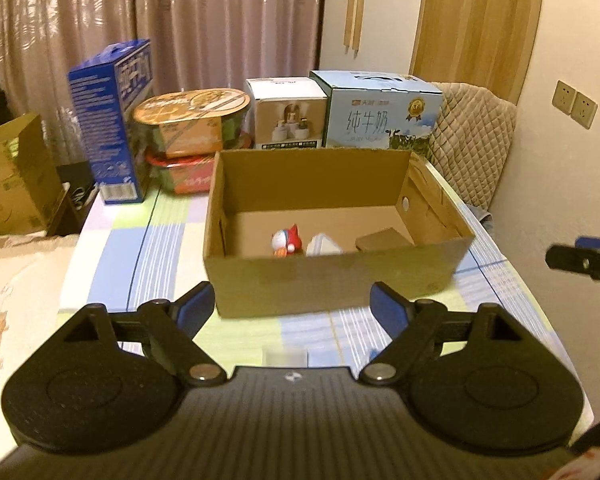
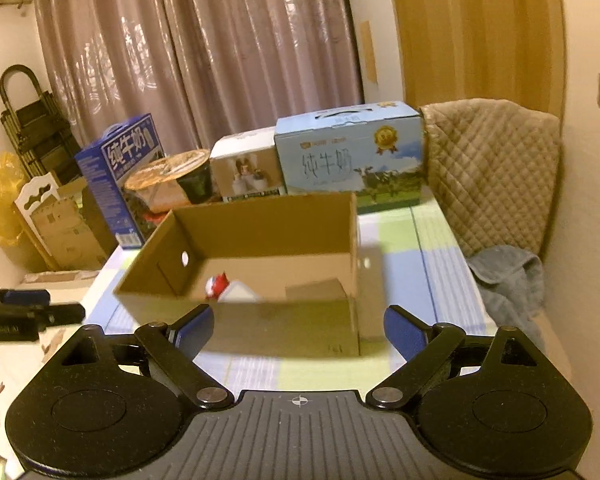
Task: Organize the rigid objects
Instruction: 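Withdraw both grippers from the box back over the table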
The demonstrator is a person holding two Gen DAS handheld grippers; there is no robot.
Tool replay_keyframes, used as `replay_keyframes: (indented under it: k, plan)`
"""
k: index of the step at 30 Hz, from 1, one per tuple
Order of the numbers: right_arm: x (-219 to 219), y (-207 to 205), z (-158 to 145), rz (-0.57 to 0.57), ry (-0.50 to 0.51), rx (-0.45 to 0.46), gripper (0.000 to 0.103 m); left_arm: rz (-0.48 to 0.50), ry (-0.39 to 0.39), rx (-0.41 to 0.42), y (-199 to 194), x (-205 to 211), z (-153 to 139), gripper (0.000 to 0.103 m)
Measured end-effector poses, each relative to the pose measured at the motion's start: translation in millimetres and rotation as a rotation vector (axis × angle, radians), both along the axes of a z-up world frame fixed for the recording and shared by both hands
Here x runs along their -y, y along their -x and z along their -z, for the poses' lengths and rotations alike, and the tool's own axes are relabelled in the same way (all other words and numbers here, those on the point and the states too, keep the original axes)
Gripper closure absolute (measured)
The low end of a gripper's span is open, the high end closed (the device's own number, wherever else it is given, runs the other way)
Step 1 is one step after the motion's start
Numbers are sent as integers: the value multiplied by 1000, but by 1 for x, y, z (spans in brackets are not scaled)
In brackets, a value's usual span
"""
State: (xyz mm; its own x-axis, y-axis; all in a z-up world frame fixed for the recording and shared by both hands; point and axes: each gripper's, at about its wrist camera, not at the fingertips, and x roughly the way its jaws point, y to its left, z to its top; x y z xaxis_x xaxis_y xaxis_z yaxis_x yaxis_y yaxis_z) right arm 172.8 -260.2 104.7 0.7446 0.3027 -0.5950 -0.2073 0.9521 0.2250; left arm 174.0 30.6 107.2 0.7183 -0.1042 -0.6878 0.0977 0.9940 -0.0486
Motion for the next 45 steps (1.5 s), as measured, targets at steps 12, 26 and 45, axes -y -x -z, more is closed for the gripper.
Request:
replay_keyframes:
  k: [12,26,45]
  plan:
    - [19,103,32,45,-3,-65,14,-46,52,-23,93,14,14,8]
    - [24,134,66,28,67,-114,14,-32,-17,-56,124,29,42,1]
    - [27,112,95,-161,205,-103,14,74,-64,-98,104,38,71,1]
